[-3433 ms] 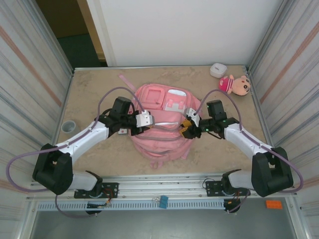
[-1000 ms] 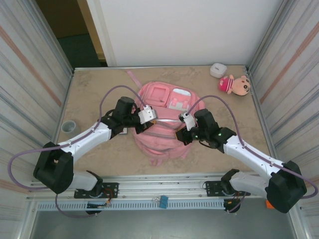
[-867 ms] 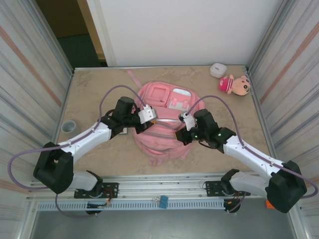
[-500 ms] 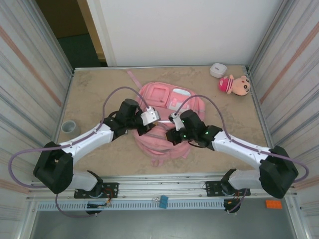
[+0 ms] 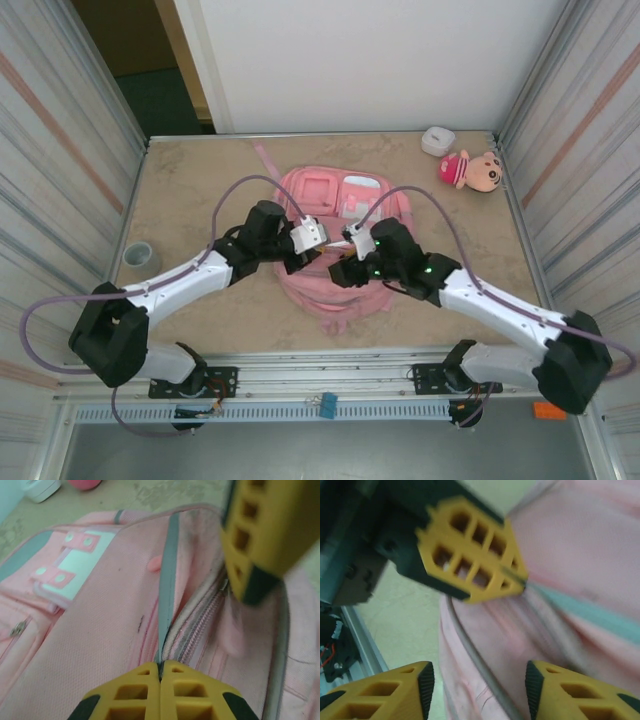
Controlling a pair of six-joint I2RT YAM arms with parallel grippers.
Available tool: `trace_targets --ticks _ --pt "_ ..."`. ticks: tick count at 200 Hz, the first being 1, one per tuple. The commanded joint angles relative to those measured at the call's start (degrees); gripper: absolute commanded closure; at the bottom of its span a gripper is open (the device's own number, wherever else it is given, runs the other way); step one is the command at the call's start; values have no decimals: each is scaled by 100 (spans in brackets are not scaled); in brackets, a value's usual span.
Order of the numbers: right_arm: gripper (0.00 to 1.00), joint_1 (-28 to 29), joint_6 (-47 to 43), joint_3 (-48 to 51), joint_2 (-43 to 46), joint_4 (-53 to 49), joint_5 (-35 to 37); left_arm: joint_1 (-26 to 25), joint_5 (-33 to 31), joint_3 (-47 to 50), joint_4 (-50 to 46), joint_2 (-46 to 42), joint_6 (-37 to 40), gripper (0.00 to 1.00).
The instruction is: Pack books, pencil case, and school supplies into a backpack
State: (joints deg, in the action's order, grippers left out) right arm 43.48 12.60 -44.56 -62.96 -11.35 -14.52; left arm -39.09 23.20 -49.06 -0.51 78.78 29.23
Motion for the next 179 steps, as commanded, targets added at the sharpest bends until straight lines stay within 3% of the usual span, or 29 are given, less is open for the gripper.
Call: trace_targets --ticks 1,53,137,179 --pt "42 -327 -1323 -310 397 -731 -24 -42 567 36 489 -301 -181 100" --pt "36 -641 -3870 -689 -64 -1330 -344 -38 699 49 435 -327 -136 100" --pt "36 -1935 -5318 -871 -549 -1765 -1459 139 669 81 311 -382 -15 100" --pt "43 -2036 -5525 -1098 -1014 -1773 -1738 147 695 46 306 -314 -5 100"
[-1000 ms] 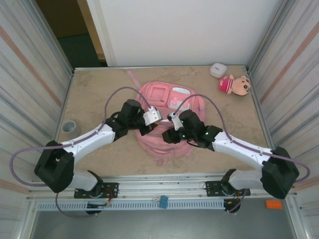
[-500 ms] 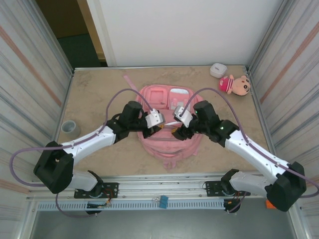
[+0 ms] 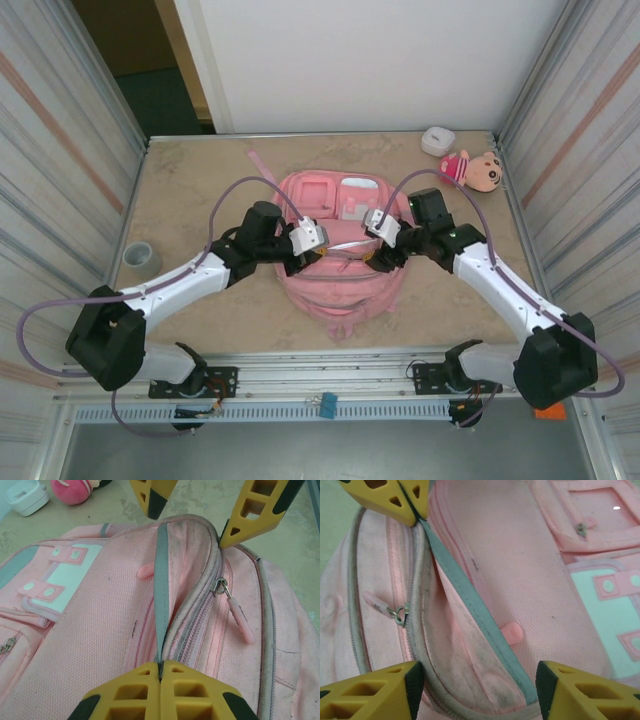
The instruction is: Pack books, pencil case, and school supplies into a backpack
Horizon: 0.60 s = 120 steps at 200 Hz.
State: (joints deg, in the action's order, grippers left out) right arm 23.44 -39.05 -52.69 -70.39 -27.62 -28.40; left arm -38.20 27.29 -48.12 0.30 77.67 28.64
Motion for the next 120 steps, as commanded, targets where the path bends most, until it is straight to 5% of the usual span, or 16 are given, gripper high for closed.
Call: trace_targets --ticks 1,15,39,61,88,120 --pt "43 -32 -359 -294 -281 -147 -364 58 286 -48 225 -201 54 100" --pt "51 -31 -356 -398 -442 -178 -491 53 278 -57 223 -208 47 100" --pt "82 26 -72 -490 -509 -115 -405 58 277 -124 120 -229 -183 100" --pt "100 103 371 -437 -322 83 -435 -8 299 -101 -40 -445 -832 84" --pt "100 252 846 -83 44 687 -535 -259 -169 34 -171 -855 -1721 67" --pt "100 362 1346 188 297 1241 -523 -610 -810 47 -585 -1175 -2808 63"
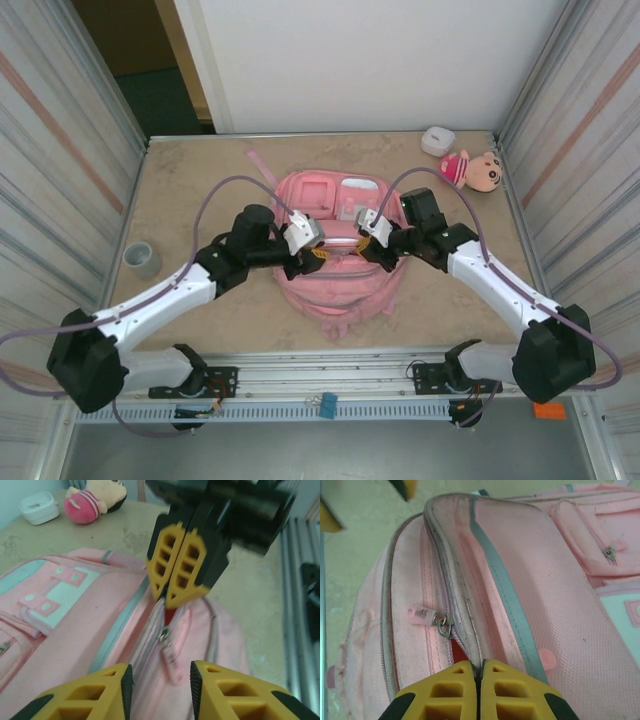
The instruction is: Pack books, pencil case, and school supplies into a backpack
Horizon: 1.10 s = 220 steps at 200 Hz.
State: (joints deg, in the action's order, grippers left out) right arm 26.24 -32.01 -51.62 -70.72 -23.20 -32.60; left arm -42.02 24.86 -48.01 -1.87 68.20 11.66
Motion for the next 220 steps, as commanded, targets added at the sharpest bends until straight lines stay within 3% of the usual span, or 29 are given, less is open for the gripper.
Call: trace_targets --ticks 1,33,70,139,158,180,198,220 --pt "100 87 656 81 335 808 -100 -237 -595 41 -372 -233 -1138 63" --pt "100 189 828 57 355 886 -40 -566 -1005 255 -383 -241 -1984 62" --pt "100 319 837 -5 322 955 -93 -604 -1503 86 -592 127 -2273 61" --pt "100 435 812 -138 215 945 -201 -623 -1267 -282 -413 884 -2379 60" --pt "100 434 802 -140 201 932 -201 -630 -1085 -381 -336 1021 -2361 64" --pt "100 419 793 -163 175 908 -108 -646 -939 -420 -346 1047 -2314 79" --pt "100 387 784 -172 132 844 -63 -647 -1064 -353 -414 920 -2260 92" --pt "100 314 775 -174 95 760 -36 -649 -1305 -253 -586 676 -2066 99"
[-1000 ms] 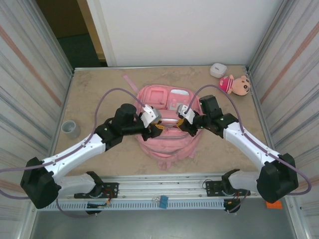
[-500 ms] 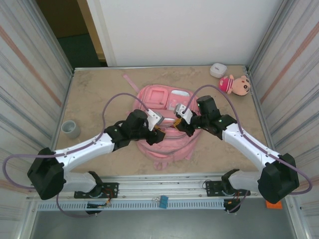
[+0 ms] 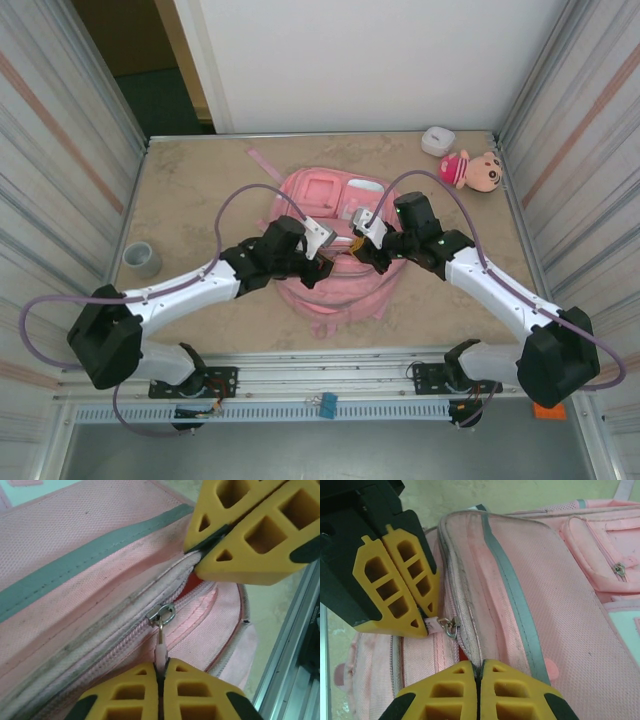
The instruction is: Pack books, pencil case, and school supplies into a backpack
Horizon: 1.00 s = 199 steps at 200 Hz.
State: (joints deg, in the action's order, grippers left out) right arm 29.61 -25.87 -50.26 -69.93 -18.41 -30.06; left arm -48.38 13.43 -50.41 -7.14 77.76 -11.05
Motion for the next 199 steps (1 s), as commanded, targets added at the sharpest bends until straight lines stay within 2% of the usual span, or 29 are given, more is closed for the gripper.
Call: trace_targets --ticks 1,21,43,72,96,112,133,147,163,199 --pt "100 -28 157 -309 16 275 -294 -9 -168 -8 -68 -288 220 99" --pt "100 -127 98 -293 36 157 -285 8 -525 133 -259 -516 469 100" --pt "100 -279 17 -261 135 -28 -242 244 -756 368 -460 -716 659 100" --pt "100 -558 -105 -187 386 -259 -259 742 -825 677 -604 -952 703 100" --pt "100 -605 -213 -160 487 -431 -54 1034 -605 819 -432 -1166 748 100" --pt "68 -437 -71 -184 535 -456 143 1059 -358 784 -293 -1193 873 100" --pt "50 212 140 -168 627 -231 983 1059 -46 694 -181 -1143 909 100" --pt "43 666 144 -136 576 -13 1407 1059 146 674 -69 -1133 895 100" --pt "39 1022 169 -163 383 259 1716 1059 281 656 8 -1139 901 100" --pt "38 1143 272 -457 -309 525 1808 1059 369 642 -14 -1214 947 100"
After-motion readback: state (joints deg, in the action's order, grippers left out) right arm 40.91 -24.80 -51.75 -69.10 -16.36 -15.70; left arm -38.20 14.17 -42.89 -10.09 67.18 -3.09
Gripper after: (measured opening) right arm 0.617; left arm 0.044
